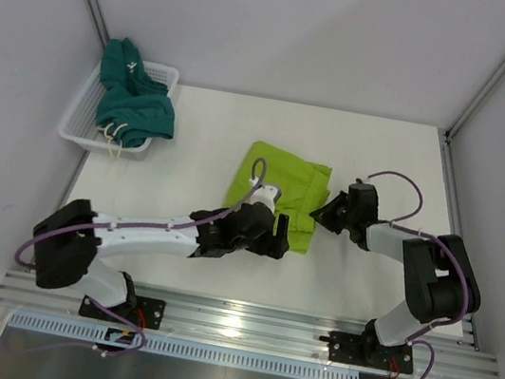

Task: Fold and stack the shorts
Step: Fold the shorts, then neatly place the folded shorts to the corner

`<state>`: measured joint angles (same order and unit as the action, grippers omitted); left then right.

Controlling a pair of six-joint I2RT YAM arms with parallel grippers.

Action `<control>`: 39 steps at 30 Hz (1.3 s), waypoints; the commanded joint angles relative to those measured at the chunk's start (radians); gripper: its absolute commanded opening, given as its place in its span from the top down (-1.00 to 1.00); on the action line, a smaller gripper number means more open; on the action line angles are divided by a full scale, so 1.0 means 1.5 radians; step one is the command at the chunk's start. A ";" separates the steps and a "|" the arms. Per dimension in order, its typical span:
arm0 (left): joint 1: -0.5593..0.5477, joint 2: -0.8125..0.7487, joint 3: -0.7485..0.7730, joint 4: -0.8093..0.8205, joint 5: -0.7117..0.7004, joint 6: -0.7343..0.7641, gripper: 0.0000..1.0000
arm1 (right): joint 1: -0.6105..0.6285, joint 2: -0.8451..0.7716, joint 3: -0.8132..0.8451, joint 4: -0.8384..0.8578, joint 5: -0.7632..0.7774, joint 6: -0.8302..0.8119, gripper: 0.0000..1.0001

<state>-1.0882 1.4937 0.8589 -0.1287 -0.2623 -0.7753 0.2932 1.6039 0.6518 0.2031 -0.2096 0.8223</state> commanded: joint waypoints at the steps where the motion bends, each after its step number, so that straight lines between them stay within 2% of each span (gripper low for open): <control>1: 0.001 -0.091 0.061 -0.084 0.037 0.034 -0.55 | -0.011 0.042 0.016 -0.058 0.075 0.012 1.00; 6: 0.020 -0.173 0.070 -0.133 0.052 0.038 -0.60 | -0.035 0.064 0.031 -0.048 0.106 0.076 1.00; 11: 0.047 -0.213 0.041 -0.149 0.060 0.042 -0.61 | -0.070 0.037 0.023 -0.037 0.144 0.144 1.00; 20: 0.064 -0.264 -0.007 -0.147 0.067 0.045 -0.61 | -0.134 -0.053 -0.016 -0.068 0.304 0.297 1.00; 29: 0.076 -0.297 -0.041 -0.139 0.086 0.058 -0.61 | -0.261 -0.051 -0.055 -0.060 0.304 0.370 1.00; 32: 0.086 -0.308 -0.059 -0.131 0.100 0.058 -0.62 | -0.282 -0.060 -0.058 -0.060 0.345 0.410 1.00; 39: 0.095 -0.330 -0.082 -0.132 0.109 0.061 -0.62 | -0.337 0.018 0.016 -0.036 0.328 0.450 1.00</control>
<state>-0.9573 1.0344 0.7479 -0.3466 -0.1200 -0.7059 -0.1787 1.5616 0.6159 0.1623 0.2192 1.4487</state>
